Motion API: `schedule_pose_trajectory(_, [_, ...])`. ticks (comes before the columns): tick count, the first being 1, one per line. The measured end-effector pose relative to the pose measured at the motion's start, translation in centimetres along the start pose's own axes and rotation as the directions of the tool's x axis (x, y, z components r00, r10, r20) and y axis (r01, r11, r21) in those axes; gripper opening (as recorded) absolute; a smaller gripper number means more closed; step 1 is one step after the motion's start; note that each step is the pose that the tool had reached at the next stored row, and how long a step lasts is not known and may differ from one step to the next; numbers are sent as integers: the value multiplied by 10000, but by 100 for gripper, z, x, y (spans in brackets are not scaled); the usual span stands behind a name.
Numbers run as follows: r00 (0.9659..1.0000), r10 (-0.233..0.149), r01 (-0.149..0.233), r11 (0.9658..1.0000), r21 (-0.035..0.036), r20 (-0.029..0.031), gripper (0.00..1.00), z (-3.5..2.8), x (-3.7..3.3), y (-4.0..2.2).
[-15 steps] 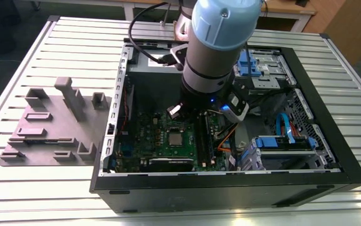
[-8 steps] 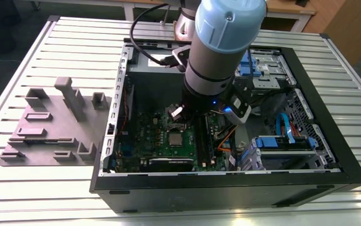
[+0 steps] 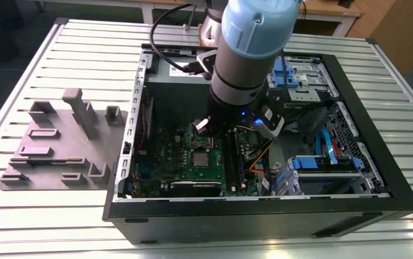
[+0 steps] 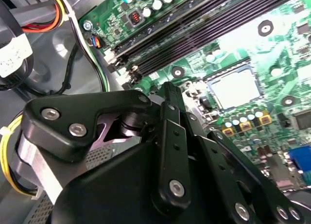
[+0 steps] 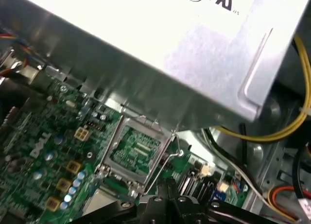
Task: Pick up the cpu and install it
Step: 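Close the cpu cover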
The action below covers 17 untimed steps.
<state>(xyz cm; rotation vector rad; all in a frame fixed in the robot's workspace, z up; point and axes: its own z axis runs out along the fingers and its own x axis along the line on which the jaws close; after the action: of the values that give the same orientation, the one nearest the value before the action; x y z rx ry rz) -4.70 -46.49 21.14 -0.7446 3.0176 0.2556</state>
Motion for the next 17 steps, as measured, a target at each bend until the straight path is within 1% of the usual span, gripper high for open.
schedule_pose_trajectory(3, [10000,-1,1,10000,-25,14,10,43,-26,47])
schedule_pose_trajectory(6, [10000,-2,2,10000,-54,31,10,76,-31,65])
schedule_pose_trajectory(10, [10000,-2,2,10000,-94,49,10,97,-26,78])
schedule_pose_trajectory(12, [10000,-2,3,9999,-117,63,10,108,-29,100])
schedule_pose_trajectory(14, [10000,-3,3,9999,-122,66,10,115,-29,117])
schedule_pose_trajectory(17, [10000,-4,5,9999,-122,65,10,123,-33,126])
